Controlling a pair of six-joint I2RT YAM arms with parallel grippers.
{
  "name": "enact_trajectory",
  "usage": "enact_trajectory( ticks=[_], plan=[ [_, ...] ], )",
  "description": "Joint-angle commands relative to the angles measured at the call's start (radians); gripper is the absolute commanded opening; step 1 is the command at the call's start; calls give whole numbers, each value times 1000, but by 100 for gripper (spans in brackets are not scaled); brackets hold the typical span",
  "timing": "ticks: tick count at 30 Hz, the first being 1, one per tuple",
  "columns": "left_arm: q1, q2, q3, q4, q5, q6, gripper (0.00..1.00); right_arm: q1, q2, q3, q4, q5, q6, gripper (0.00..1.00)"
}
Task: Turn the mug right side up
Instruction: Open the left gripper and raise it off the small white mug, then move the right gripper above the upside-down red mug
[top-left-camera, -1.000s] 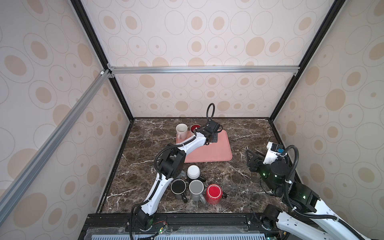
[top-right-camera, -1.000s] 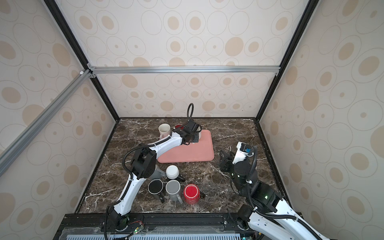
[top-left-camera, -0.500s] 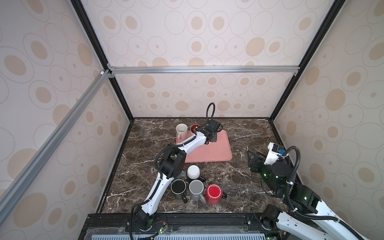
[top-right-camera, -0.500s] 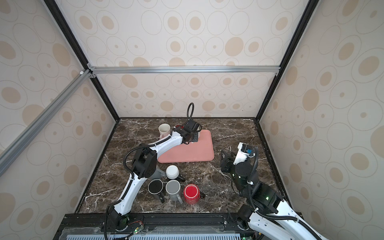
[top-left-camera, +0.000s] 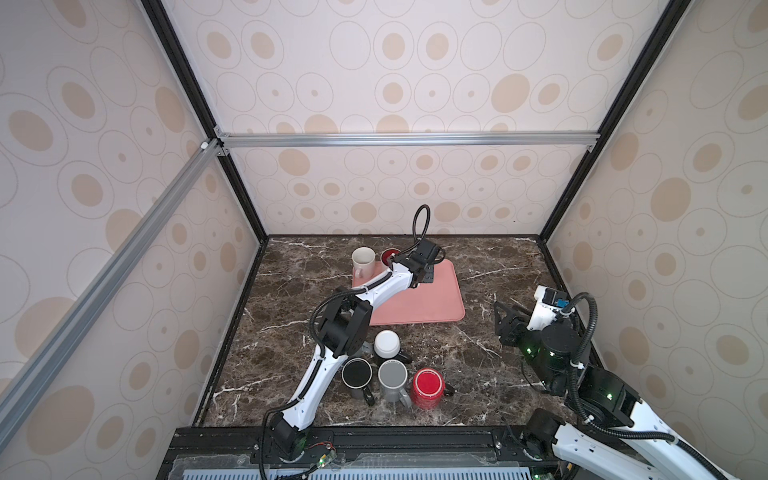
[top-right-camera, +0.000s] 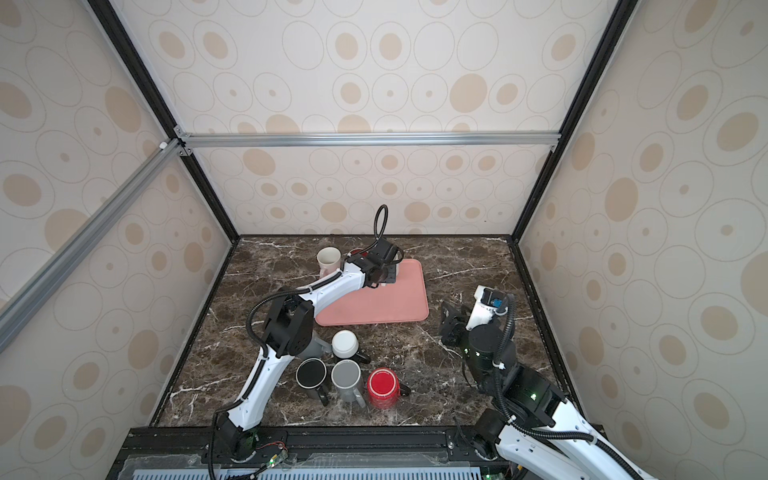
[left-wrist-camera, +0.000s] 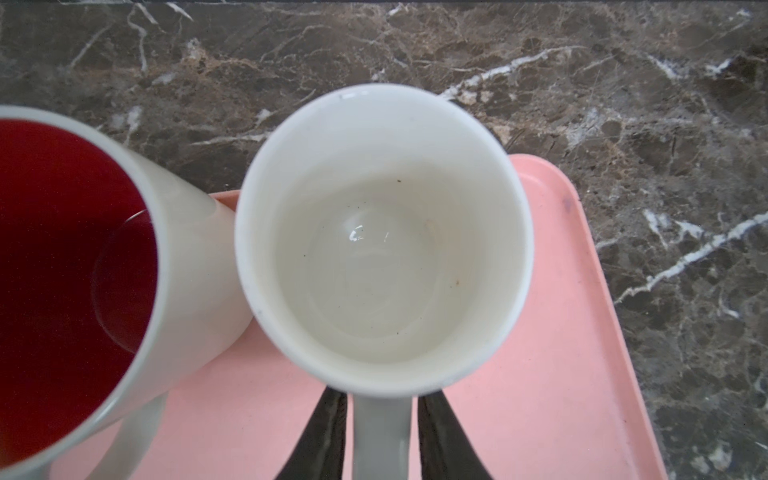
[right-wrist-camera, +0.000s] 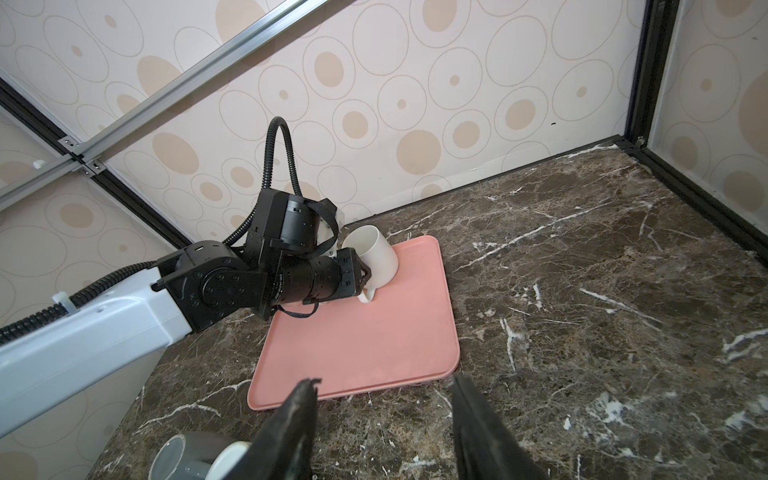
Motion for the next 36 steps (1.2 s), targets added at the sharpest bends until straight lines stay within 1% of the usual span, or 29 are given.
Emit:
enact_trajectory(
  ticks=[1, 4, 8, 11, 14, 16, 19, 21, 24, 25, 26, 29, 30, 33, 36],
  plan=[
    [17, -31, 6, 48, -35, -8, 32, 4, -10, -12, -16, 12, 10, 54],
    [17, -71, -41, 84, -32, -15, 33, 5, -12, -15, -17, 4, 13, 54],
    [17, -165, -142, 166, -2, -29, 36, 5, -6, -22, -35, -22, 19, 55],
    [17, -256, -239, 244, 31, -40, 42, 5, 1, -28, -57, -50, 22, 57],
    [19, -349, -345, 329, 105, -51, 49, 4, 6, -38, -73, -91, 11, 59],
    [20, -413, -413, 384, 157, -63, 54, 5, 12, -44, -79, -135, -7, 62],
    [21, -525, -547, 476, 216, -91, 60, 3, 31, -49, -98, -232, -47, 64],
    [22, -610, -647, 536, 247, -100, 66, 5, 51, -54, -111, -317, -74, 66],
    [23, -729, -776, 615, 269, -110, 80, 5, 91, -66, -128, -474, -123, 68],
    [22, -767, -820, 638, 274, -111, 88, 5, 106, -70, -133, -516, -133, 68],
    [23, -815, -868, 667, 280, -112, 99, 5, 123, -74, -142, -569, -140, 69],
    [23, -929, -985, 709, 280, -110, 99, 9, 165, -108, -141, -691, -150, 69],
    [25, -960, -1012, 713, 278, -108, 99, 16, 173, -122, -140, -714, -152, 69],
    [27, -1049, -1095, 714, 262, -98, 99, 50, 186, -164, -130, -758, -156, 71],
    [30, -1112, -1153, 694, 243, -94, 99, 81, 190, -215, -83, -793, -156, 73]
  ],
)
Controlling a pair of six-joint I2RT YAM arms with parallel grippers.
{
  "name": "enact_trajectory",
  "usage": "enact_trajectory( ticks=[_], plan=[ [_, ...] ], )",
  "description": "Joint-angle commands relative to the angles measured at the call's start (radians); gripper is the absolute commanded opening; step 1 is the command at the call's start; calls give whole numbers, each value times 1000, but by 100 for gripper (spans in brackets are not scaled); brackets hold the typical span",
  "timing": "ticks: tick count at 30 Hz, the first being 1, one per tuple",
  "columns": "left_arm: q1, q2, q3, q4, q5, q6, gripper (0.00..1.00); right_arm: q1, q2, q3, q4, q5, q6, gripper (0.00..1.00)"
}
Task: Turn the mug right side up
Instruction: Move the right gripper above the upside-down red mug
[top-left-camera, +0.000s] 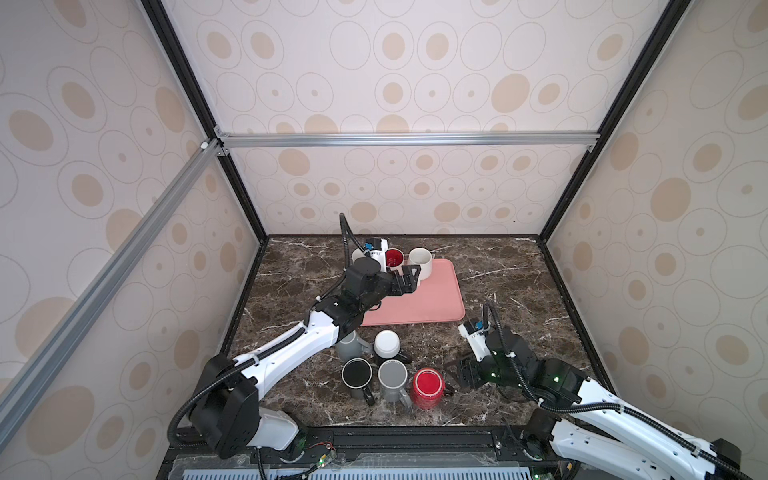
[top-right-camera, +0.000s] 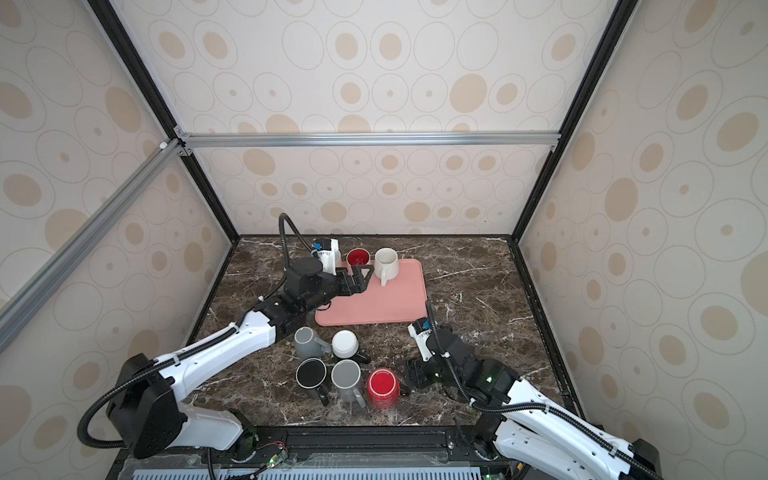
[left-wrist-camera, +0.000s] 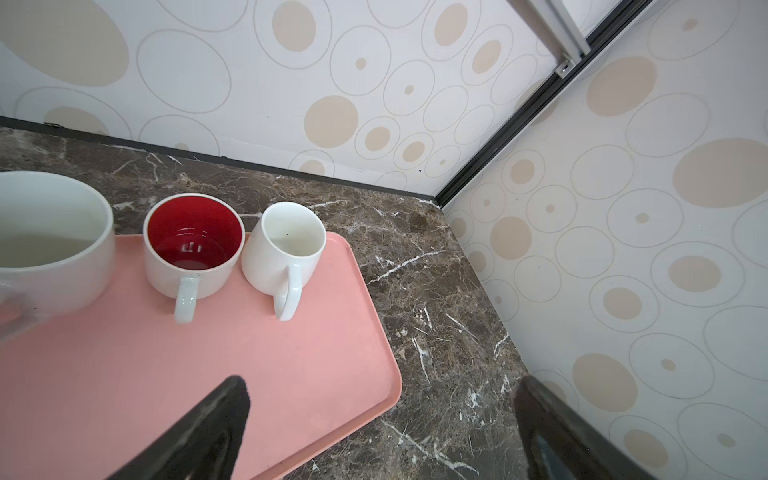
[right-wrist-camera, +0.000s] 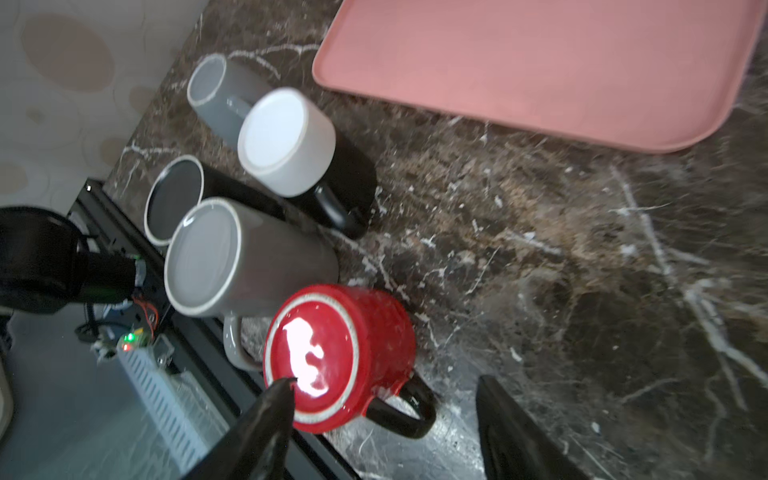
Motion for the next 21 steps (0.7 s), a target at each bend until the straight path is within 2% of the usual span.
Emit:
enact_trajectory(
  ticks=[1, 12, 18, 21],
  plan=[
    [13, -61, -46, 20, -16, 5, 99, 29, 1, -46, 44, -99, -17, 73],
    [28, -142, -145, 23, -9, -12, 99, 32, 67, -152, 212, -161, -14, 75],
    [45, -136, -166, 45, 18, -41, 99, 32, 87, -163, 197, -211, -18, 76],
    [53, -135, -179, 74, 39, -58, 99, 33, 80, -163, 174, -232, -10, 73]
  ],
)
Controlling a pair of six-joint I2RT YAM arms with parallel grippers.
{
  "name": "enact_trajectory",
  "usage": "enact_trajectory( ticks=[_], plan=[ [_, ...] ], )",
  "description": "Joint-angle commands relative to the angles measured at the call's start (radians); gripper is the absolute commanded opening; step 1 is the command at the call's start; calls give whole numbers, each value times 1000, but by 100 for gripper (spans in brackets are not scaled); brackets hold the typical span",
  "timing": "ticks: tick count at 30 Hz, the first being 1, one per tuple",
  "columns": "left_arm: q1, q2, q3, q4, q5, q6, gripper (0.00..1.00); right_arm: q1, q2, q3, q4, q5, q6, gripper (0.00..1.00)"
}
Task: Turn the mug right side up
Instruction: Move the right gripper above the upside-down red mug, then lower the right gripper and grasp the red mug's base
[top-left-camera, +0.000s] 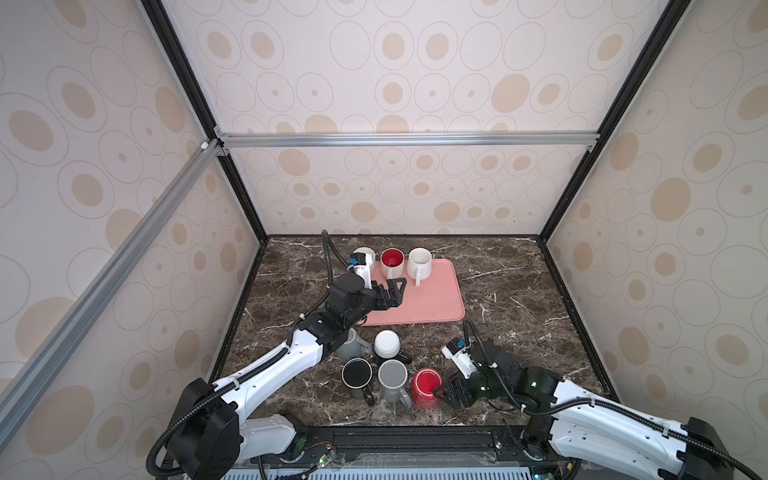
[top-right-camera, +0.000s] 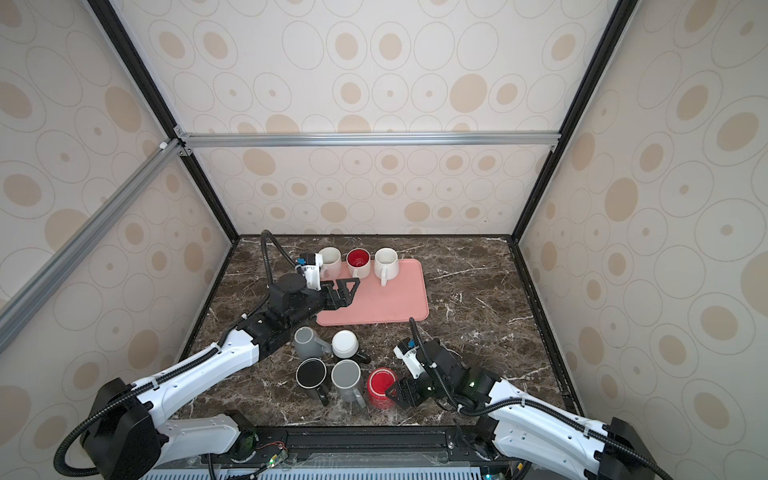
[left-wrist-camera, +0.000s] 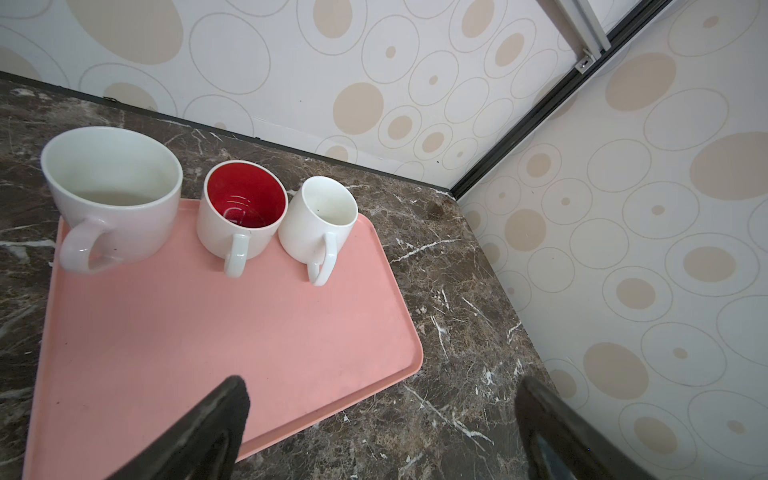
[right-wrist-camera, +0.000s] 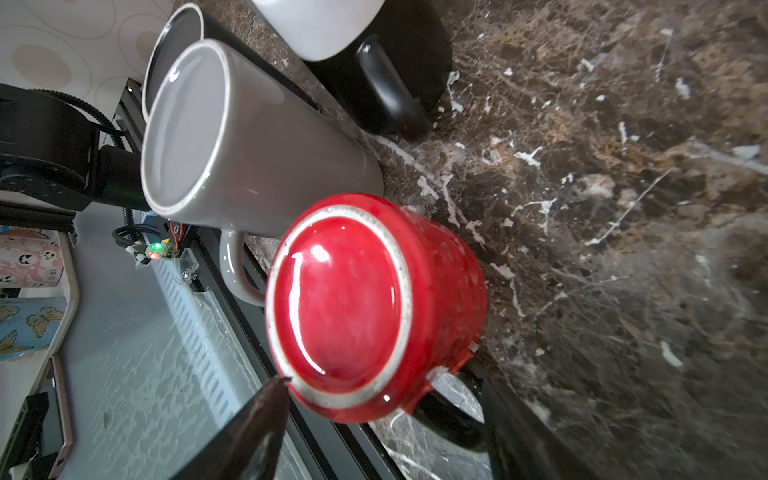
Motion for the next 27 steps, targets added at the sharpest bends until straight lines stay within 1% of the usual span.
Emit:
enact_trajectory(
  ticks=[1, 5, 9, 10, 12, 15, 16, 18, 24, 27],
  plan=[
    [16, -11, -14, 62, 31, -37, 99, 5, -13, -7, -19, -43, -1, 72],
    [22, -11, -24, 75, 36, -50, 99, 21, -42, -8, -57, -58, 15, 66],
    [31, -11, -30, 76, 40, -54, 99, 71, -31, -2, -81, -44, 36, 53],
    [30, -11, -32, 77, 42, -56, 99, 87, -30, 2, -88, -31, 42, 52],
    [33, -11, -32, 76, 45, -56, 99, 122, -26, 13, -120, 28, 52, 53],
    [36, -11, -36, 77, 46, -57, 99, 180, -12, 45, -192, 158, 57, 57],
    [37, -11, -39, 78, 43, -57, 99, 201, -5, 55, -208, 194, 52, 57],
    [39, -10, -41, 77, 43, -58, 99, 234, 20, 75, -228, 238, 46, 57],
    [46, -4, -48, 77, 48, -64, 99, 329, 146, 132, -238, 352, 21, 52],
    [48, -7, -56, 77, 50, -66, 99, 365, 213, 158, -237, 406, 17, 48]
  ],
)
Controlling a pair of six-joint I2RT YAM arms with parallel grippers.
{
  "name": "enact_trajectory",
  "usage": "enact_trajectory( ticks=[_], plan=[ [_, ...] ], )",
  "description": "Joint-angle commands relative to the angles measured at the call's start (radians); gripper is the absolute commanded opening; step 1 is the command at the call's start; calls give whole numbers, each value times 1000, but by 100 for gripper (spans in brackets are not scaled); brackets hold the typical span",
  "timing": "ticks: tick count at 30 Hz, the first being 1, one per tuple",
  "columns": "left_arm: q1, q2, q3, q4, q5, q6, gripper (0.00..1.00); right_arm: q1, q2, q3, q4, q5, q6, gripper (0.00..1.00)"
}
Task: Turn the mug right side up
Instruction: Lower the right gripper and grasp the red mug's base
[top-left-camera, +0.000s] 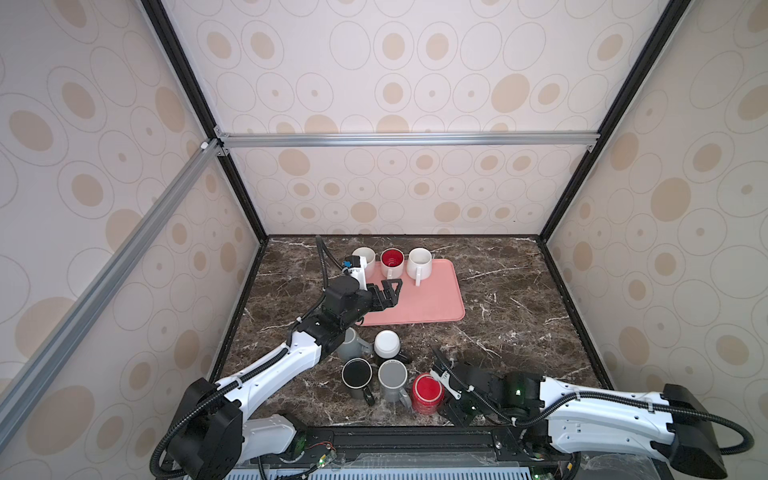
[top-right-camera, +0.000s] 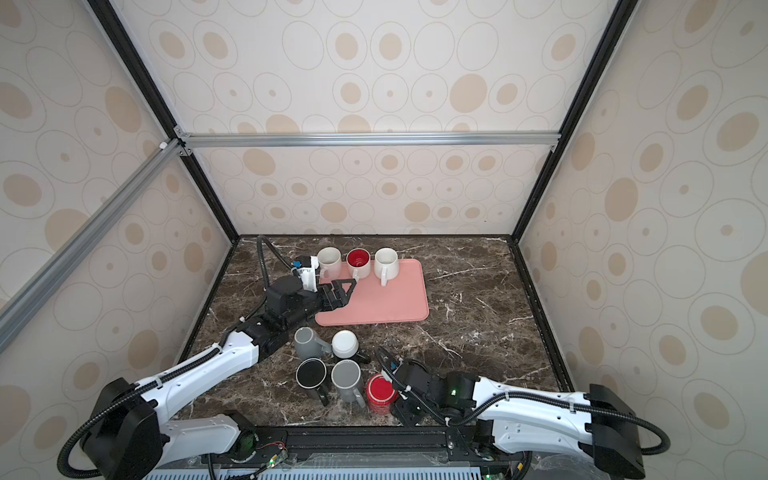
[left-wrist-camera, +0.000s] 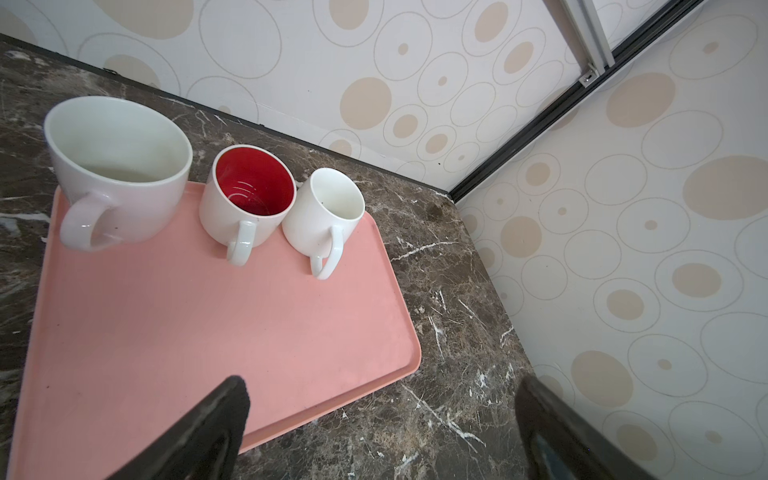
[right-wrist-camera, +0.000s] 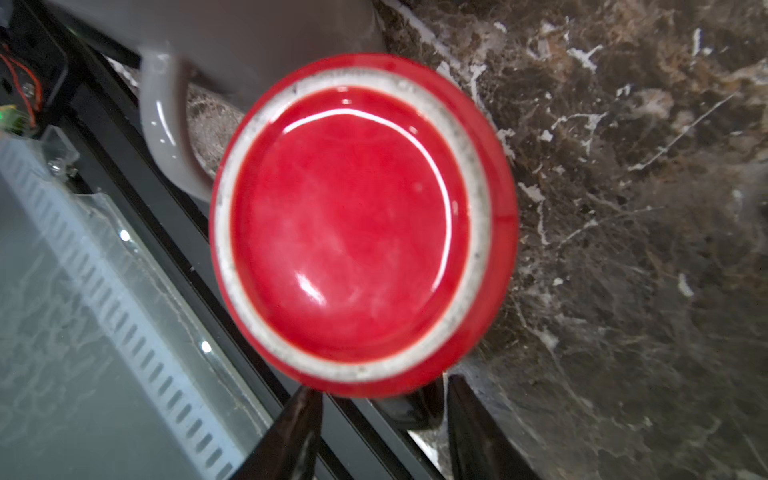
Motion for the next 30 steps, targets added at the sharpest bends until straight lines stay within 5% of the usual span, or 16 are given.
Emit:
enact_trajectory(
  ticks=[1, 21, 27, 30],
  plan=[
    [10, -7, -5, 31, 7, -15, 99, 38, 60, 44, -36, 115, -12, 46],
    [14, -3, -37, 74, 37, -41, 99, 63, 22, 24, -68, 348, 133, 12],
    [13, 1, -42, 80, 40, -50, 99, 60, 25, 18, -90, 388, 207, 13],
    [13, 2, -46, 86, 41, -56, 99, 59, 26, 15, -69, 381, 199, 21]
  ],
)
